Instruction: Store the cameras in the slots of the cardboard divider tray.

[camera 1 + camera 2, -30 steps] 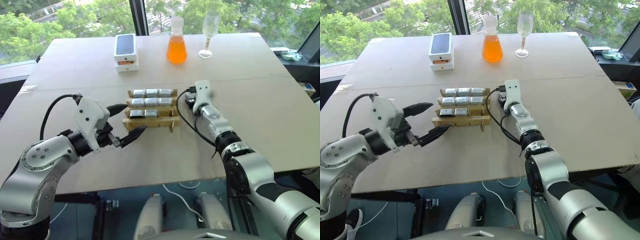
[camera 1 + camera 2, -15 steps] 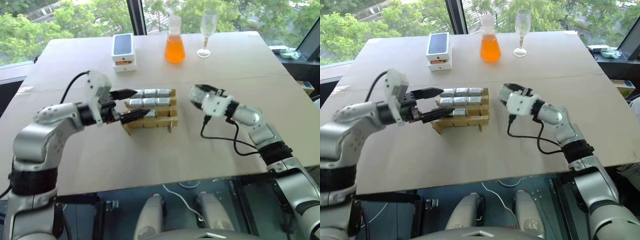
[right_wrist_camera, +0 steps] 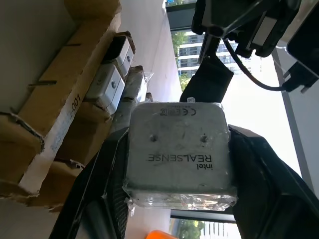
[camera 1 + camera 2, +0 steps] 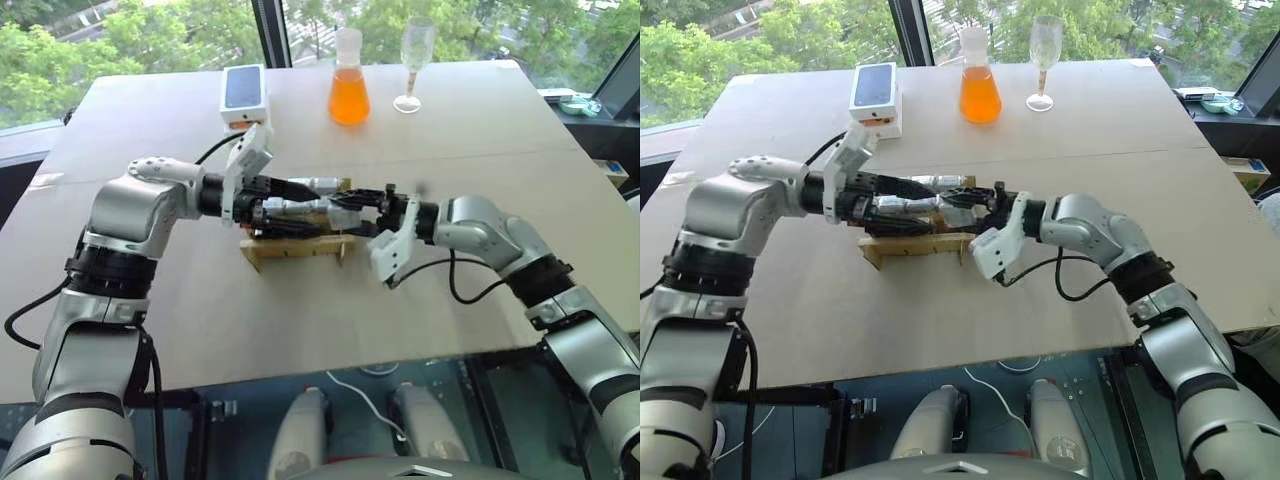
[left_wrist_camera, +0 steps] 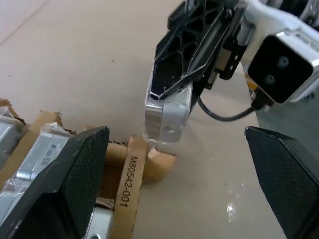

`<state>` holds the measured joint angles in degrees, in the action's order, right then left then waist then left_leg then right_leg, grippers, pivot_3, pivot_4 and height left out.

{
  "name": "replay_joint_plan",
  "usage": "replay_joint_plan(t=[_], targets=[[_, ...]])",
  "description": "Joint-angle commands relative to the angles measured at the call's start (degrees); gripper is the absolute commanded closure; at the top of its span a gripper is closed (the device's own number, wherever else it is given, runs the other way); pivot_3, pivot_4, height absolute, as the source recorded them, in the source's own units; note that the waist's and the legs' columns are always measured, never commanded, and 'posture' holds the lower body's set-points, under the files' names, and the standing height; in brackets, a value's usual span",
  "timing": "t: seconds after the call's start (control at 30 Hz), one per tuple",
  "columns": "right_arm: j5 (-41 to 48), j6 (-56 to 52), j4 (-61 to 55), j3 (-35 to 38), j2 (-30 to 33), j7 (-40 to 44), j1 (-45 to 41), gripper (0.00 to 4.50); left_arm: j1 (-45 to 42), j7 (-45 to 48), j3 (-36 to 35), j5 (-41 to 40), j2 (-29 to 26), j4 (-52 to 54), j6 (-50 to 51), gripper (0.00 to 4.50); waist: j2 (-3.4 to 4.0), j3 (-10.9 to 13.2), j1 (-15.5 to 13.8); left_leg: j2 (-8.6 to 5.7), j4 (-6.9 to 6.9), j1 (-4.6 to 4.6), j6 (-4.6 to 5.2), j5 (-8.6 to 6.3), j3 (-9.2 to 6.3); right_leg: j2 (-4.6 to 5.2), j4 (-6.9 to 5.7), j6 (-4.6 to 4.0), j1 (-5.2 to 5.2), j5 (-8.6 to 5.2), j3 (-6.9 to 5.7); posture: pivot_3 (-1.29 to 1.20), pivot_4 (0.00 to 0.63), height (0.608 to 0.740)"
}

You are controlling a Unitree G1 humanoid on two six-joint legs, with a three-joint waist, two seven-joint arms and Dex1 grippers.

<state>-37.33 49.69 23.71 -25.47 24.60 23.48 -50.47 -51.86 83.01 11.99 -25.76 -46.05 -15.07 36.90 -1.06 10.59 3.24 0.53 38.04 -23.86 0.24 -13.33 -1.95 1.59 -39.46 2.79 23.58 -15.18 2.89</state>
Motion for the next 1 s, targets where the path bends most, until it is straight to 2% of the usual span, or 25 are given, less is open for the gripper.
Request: replay_joint_plan(t=[0.03, 0.47, 0.57, 0.77, 0.8, 0.87, 0.9, 0.97, 1.0], targets=[[0.4, 1.1, -2.6, -0.3, -0.5, -0.8, -1.9, 2.46, -3.7, 2.3, -0.2, 1.9, 0.7, -2.2, -2.2, 0.00, 0.00, 0.0, -0.1, 0.00, 0.01, 0.00, 0.00, 0.00, 0.00, 0.00, 0.00, 0.00, 0.00, 0.00, 0.00, 0.00, 0.150, 0.740], [0.8, 1.2, -1.5, -1.1, -2.0, -0.6, -3.7, 2.46, -3.3, 5.7, -0.1, 5.0, 2.6, -3.0, -3.2, 0.00, 0.00, 0.0, -0.1, 0.00, 0.02, 0.00, 0.00, 0.00, -0.02, 0.01, -0.03, 0.00, 0.00, 0.00, 0.01, 0.00, 0.150, 0.740], [1.0, 1.4, -1.4, -1.4, -2.3, -0.4, -3.9, 2.46, -3.4, 5.9, -0.3, 5.5, 3.0, -3.2, -3.5, 0.88, 0.00, 0.0, -0.1, 0.00, 0.03, 0.00, 0.00, 0.00, -0.03, 0.01, -0.06, 0.00, 0.00, 0.00, -0.01, 0.00, 0.150, 0.740], [1.4, 1.4, -1.8, -1.8, -2.6, 0.2, -4.0, 2.46, -3.1, 6.4, -0.7, 5.8, 3.3, -3.1, -4.0, 3.58, -0.01, 0.0, -0.1, 0.00, 0.04, 0.00, 0.00, 0.00, -0.04, 0.02, -0.07, 0.00, 0.00, 0.00, -0.01, 0.00, 0.150, 0.740], [1.5, 1.2, -1.8, -1.9, -2.5, 0.4, -4.0, 2.46, -3.0, 6.4, -0.8, 5.8, 3.4, -3.0, -4.1, 3.63, -0.01, 0.0, -0.1, 0.00, 0.05, 0.00, 0.00, 0.00, -0.03, 0.02, -0.08, 0.00, 0.00, 0.00, 0.00, 0.00, 0.150, 0.740], [2.4, -0.1, -2.4, -2.1, -2.3, 2.1, -3.5, 1.43, -2.9, 6.2, -1.0, 5.6, 3.6, -2.8, -4.2, 3.63, -0.01, 0.0, -0.1, 0.00, 0.05, 0.00, 0.00, 0.00, -0.03, 0.02, -0.11, 0.00, 0.00, 0.00, 0.00, 0.00, 0.150, 0.740], [2.8, -0.3, -2.6, -2.1, -2.3, 2.6, -3.2, 1.17, -3.0, 5.9, -1.1, 5.7, 3.7, -2.8, -4.2, 3.64, -0.01, 0.0, -0.1, 0.00, 0.05, 0.01, 0.00, 0.00, -0.02, 0.02, -0.11, 0.00, 0.01, 0.00, 0.01, 0.00, 0.150, 0.740], [5.0, -1.3, -3.2, -1.6, -2.3, 3.5, -1.9, 0.23, -3.0, 5.6, -1.3, 5.7, 4.0, -2.7, -4.5, 3.65, -0.01, 0.0, -0.1, 0.00, 0.05, 0.01, 0.00, 0.00, -0.04, 0.02, -0.12, 0.00, 0.01, 0.00, -0.01, 0.00, 0.150, 0.740], [6.5, -2.4, -3.5, -1.2, -2.2, 4.3, -1.0, 0.03, -3.0, 5.5, -1.4, 5.8, 4.0, -2.8, -4.8, 3.65, -0.02, 0.0, -0.1, 0.00, 0.05, 0.01, 0.00, 0.00, -0.04, 0.02, -0.13, 0.00, 0.01, 0.00, -0.01, 0.00, 0.150, 0.740]])
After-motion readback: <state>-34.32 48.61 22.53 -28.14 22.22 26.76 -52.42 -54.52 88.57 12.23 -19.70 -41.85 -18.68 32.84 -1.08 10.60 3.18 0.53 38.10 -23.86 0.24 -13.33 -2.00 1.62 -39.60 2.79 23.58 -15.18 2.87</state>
